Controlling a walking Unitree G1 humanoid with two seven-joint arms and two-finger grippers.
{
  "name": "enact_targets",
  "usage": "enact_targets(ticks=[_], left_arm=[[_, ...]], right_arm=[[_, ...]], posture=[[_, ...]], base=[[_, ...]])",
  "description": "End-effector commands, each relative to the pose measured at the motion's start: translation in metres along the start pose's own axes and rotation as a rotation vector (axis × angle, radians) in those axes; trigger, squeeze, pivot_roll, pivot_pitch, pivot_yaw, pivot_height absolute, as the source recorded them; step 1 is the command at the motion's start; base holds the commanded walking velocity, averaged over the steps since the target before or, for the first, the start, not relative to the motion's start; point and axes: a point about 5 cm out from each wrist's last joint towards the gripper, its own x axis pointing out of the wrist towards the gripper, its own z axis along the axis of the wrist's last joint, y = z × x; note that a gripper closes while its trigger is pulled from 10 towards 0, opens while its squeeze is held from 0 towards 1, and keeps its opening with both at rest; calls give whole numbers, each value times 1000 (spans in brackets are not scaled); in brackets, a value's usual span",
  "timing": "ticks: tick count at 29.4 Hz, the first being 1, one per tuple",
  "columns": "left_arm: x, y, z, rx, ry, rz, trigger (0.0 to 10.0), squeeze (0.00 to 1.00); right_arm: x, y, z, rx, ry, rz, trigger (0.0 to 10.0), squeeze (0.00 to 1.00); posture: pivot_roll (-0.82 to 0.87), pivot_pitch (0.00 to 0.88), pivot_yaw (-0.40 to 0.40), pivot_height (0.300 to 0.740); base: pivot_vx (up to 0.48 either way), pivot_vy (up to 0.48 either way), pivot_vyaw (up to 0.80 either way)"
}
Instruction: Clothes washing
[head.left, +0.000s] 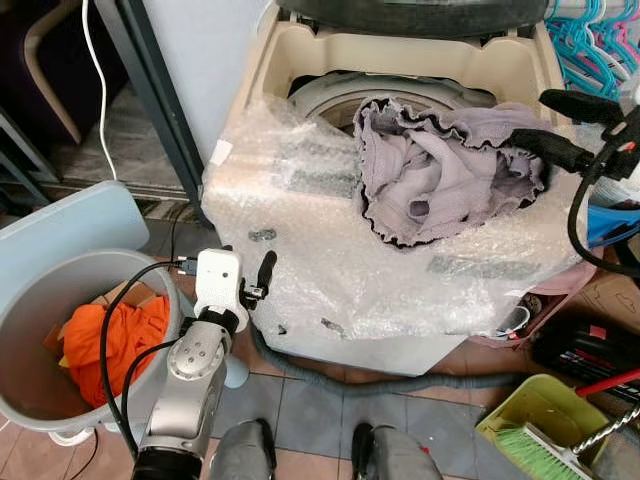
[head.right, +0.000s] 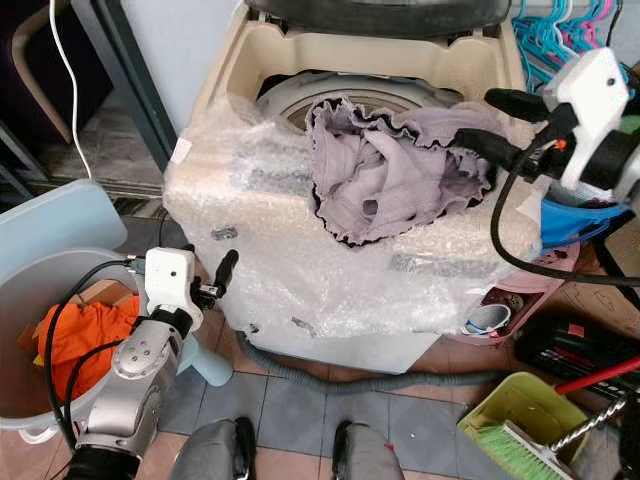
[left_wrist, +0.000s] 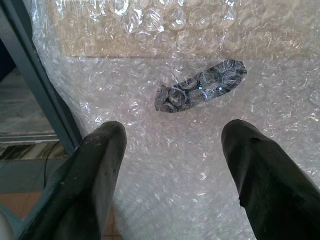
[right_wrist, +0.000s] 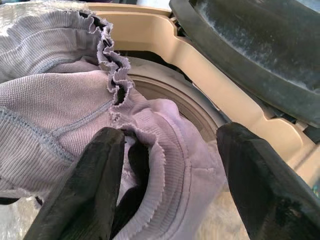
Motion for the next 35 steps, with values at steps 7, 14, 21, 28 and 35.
enact_targets(ticks=[7,14,21,28,35], left_arm=[[0,-5,0,1,-1,-33,10000,0],[-3,-1,-1,8,6,-25,10000,0],[-8,3,-2,15,15,2,10000,0],[-6,0,-2,8,17,0,10000,0],[-2,-3,0,6,11,-2,10000,0]], right_arm=[[-3,21,-24,51,124,150,10000,1000],[32,45,-41,114,116,166,0,0],[69,46,-43,157,89,4,0,0],[112,39,-15,222,-50,-132,0,0],[141,14,50,278,-378,-413,0,0]], posture=[[-109,113,36,740],[-82,120,32,740],[-71,125,20,740],[-79,126,20,740],[-74,120,17,740]], base=[[0,0,0],[0,0,0],[0,0,0],[0,0,0],[0,0,0]])
